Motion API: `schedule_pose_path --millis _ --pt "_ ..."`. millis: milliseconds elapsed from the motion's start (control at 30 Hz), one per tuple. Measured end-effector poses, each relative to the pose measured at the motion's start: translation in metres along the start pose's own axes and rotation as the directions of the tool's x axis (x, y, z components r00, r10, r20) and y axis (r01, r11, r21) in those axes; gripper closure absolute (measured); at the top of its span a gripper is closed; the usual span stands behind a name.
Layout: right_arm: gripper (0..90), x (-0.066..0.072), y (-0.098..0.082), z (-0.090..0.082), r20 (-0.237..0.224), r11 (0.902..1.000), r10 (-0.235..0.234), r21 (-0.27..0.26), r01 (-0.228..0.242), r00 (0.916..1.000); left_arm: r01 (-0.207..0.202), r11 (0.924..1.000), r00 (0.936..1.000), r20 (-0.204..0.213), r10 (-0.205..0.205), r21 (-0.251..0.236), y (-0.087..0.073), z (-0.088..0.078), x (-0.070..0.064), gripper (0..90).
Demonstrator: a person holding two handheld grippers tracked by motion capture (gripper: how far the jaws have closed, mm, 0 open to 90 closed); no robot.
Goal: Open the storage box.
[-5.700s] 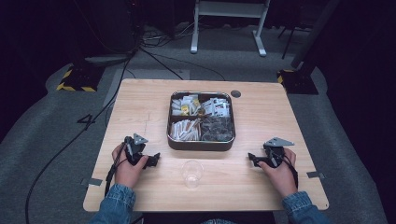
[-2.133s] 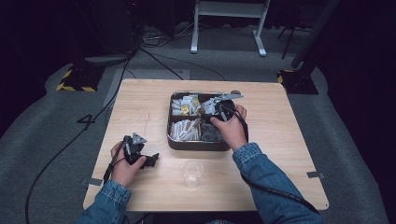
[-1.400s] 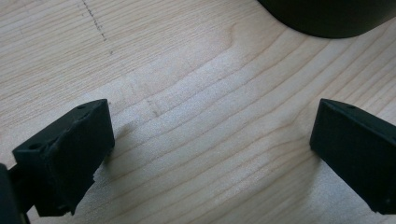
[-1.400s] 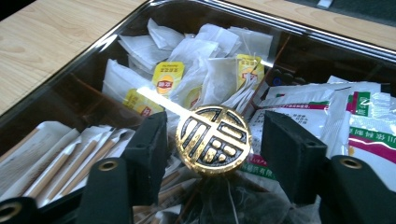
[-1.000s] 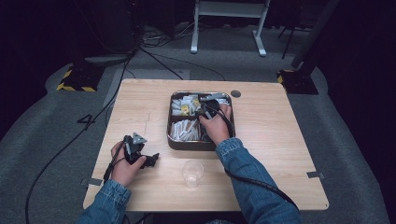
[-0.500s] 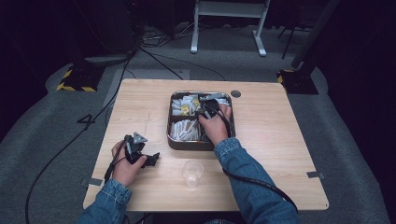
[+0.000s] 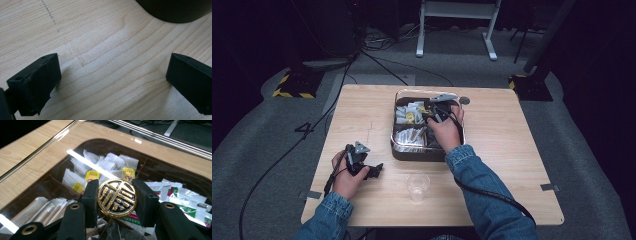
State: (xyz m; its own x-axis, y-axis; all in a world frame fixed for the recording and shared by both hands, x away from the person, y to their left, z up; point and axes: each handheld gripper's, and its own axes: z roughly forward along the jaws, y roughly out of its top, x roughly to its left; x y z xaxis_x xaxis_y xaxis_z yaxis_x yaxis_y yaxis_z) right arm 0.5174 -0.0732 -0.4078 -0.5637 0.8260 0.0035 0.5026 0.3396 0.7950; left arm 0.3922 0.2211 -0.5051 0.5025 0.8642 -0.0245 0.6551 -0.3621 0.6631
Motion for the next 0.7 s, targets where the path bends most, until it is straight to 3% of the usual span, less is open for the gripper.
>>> schedule_pose_path --millis 333,700 --pt "59.1 -0.014 0.005 -0.027 -0.021 0.9992 0.027 -0.030 -0.028 0.9994 0.001 1.0000 1.0000 0.002 -0.001 0.001 0.000 0.000 0.000 0.1" --pt "59.1 -0.033 0.003 -0.056 -0.006 0.9987 0.026 -0.045 -0.026 0.9996 0.001 1.0000 1.0000 0.002 -0.001 0.000 0.000 0.000 0.000 0.1"
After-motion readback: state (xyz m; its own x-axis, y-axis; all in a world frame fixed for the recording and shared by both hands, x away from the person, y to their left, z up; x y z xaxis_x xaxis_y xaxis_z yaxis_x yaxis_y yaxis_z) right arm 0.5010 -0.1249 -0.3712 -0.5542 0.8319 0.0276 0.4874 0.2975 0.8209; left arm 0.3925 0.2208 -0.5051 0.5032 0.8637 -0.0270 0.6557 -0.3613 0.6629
